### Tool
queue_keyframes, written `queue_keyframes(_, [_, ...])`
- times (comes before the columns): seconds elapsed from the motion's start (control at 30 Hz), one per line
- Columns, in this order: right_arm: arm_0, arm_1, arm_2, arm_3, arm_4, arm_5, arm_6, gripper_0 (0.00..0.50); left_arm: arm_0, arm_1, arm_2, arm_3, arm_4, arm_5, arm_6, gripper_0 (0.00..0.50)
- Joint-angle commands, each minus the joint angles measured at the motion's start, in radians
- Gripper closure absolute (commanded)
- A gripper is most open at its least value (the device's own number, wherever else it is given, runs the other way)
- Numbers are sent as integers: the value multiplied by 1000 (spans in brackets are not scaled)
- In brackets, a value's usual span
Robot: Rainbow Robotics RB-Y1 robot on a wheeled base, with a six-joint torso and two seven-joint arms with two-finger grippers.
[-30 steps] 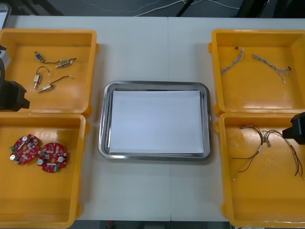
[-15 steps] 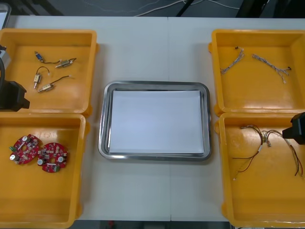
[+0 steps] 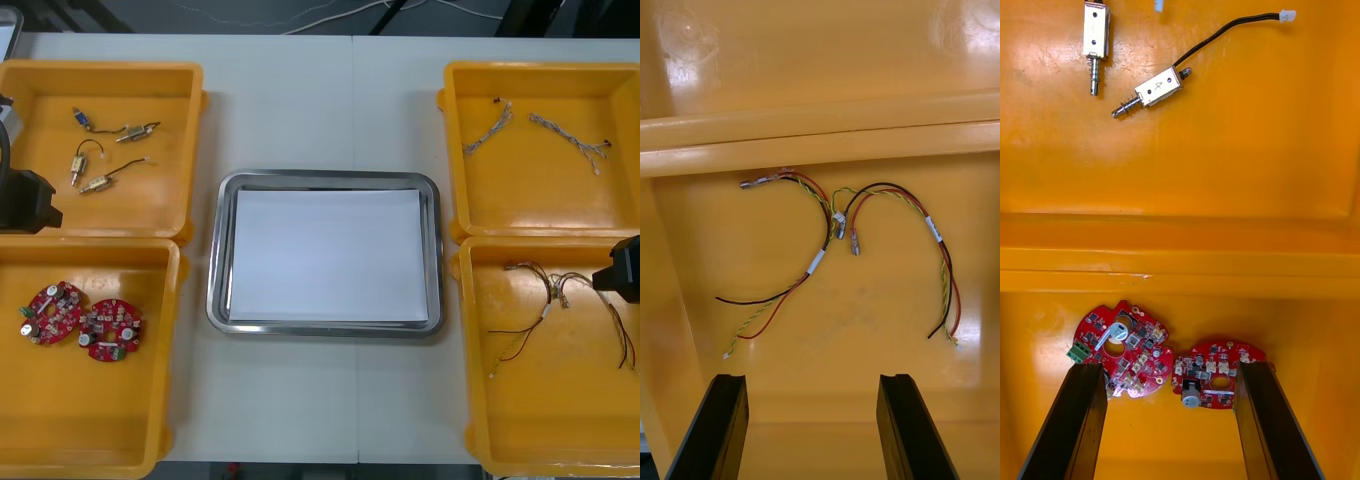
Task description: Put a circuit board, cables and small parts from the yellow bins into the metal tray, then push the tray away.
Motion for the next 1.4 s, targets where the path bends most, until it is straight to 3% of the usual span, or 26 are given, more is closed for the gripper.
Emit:
queue_keyframes(0.03, [15,10,-35,-28,4,-8,34,0,16,15,33,-23,-9,6,100,0])
queue_keyframes(0.67, [32,13,-12,-13,-1,-5,19,0,16,15,33,-23,-9,6,100,0])
queue_keyframes(0.7, [30,13,-11,-13,-1,-5,12,0,28,-21,23,-23,-3,6,100,0])
queue_keyframes(0.83, [27,11,-11,-13,2,-5,-11,0,17,-21,33,-17,6,6,94,0])
queue_keyframes(1.1, [9,11,45,-13,34,-5,-219,0,19,-21,50,-17,25,6,74,0])
queue_keyframes(1.4, [-6,11,167,-7,132,-51,-524,0,168,-21,116,-155,28,6,59,0])
